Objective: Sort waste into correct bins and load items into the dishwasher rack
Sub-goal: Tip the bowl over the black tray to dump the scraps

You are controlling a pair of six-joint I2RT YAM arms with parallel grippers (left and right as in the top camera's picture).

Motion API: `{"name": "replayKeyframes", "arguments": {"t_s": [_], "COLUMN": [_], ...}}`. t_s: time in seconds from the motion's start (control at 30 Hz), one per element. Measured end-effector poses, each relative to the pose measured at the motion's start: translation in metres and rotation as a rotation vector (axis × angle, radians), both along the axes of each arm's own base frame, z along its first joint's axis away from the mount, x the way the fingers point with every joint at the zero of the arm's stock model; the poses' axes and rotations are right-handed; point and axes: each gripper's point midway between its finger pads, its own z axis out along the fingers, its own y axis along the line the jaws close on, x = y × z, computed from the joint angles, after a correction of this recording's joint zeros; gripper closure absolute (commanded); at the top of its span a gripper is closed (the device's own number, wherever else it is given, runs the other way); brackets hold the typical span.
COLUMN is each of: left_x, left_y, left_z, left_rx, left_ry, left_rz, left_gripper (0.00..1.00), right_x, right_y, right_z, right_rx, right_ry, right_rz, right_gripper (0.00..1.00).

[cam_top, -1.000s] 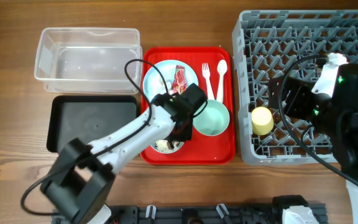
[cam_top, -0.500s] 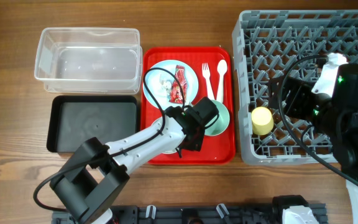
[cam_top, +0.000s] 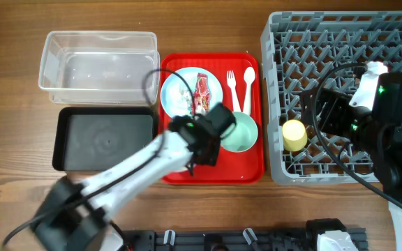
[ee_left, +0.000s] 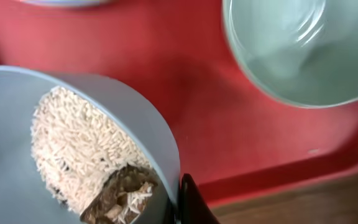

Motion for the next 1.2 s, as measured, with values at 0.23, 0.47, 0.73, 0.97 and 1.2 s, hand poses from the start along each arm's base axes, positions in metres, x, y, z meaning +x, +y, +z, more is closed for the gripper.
{"name": "replayKeyframes", "arguments": {"t_s": [0.23,0.47,0.73,0.97,1.2], "left_x": [0.038,0.073,0.061,0.070,0.073], "left_y": [0.052,0.144,0.188,0.186,0.188], "left_z": [0.069,0.084,0.062,0.086,0.093], "left_rx": [-0.198,-0.641,-1.140,-1.417,-1.459], "left_ry": [-0.097,0.004,0.048,0.003,-0.017], "left_rz": [0.183,0.403,0.497,0.454,0.445], "left_gripper": [0.96,0.96,0.96,0.96,0.96], "right_x": [0.000,-0.001,-0.001,-0.001,-0.001], "right_y": [0.000,0.000,0.000,0.000,0.000], "right_z": [0.000,-0.001,-0.002,-0.001,-0.001], "right_rx": [0.000,0.000,0.000,0.000,0.000], "right_ry": [0.003,0.008,0.008,0.008,0.008], "right_rz": [0.000,0.000,0.000,0.000,0.000], "right_gripper": [0.00,0.00,0.00,0.00,0.00]}}
